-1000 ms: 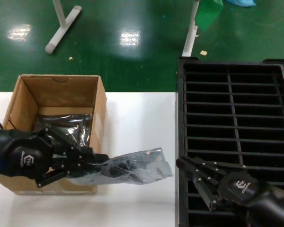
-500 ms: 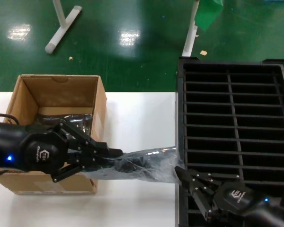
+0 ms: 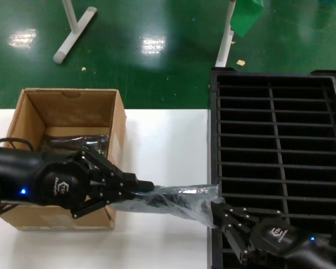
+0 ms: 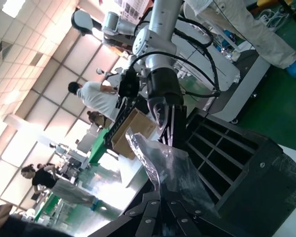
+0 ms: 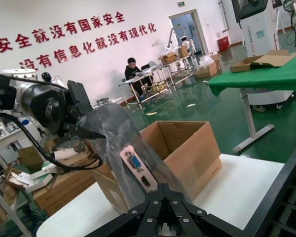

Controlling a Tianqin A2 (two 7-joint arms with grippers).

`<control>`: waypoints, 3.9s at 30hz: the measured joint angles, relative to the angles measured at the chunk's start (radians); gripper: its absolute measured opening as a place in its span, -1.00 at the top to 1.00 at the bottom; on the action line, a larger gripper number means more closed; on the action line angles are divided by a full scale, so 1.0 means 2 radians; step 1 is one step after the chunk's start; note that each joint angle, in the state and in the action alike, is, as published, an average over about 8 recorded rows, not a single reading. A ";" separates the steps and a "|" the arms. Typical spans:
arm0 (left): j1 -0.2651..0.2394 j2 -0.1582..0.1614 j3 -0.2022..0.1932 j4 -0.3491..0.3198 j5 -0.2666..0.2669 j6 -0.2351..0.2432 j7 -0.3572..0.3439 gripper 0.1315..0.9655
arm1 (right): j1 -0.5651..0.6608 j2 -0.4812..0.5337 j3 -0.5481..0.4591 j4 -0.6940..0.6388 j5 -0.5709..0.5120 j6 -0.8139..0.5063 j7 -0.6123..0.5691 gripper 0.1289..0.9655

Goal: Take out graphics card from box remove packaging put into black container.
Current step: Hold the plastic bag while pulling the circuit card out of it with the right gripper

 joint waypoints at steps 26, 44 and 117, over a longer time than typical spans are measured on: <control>0.002 -0.007 0.036 -0.005 -0.033 0.000 0.008 0.97 | -0.009 -0.027 0.032 -0.022 0.010 -0.076 -0.159 0.96; 0.020 -0.006 0.015 -0.019 -0.021 0.000 -0.013 0.97 | 0.000 -0.038 0.043 -0.031 0.013 -0.092 -0.202 0.95; 0.022 -0.008 0.042 -0.006 -0.026 0.000 -0.011 0.97 | 0.014 -0.021 0.005 -0.008 -0.002 -0.080 -0.146 0.84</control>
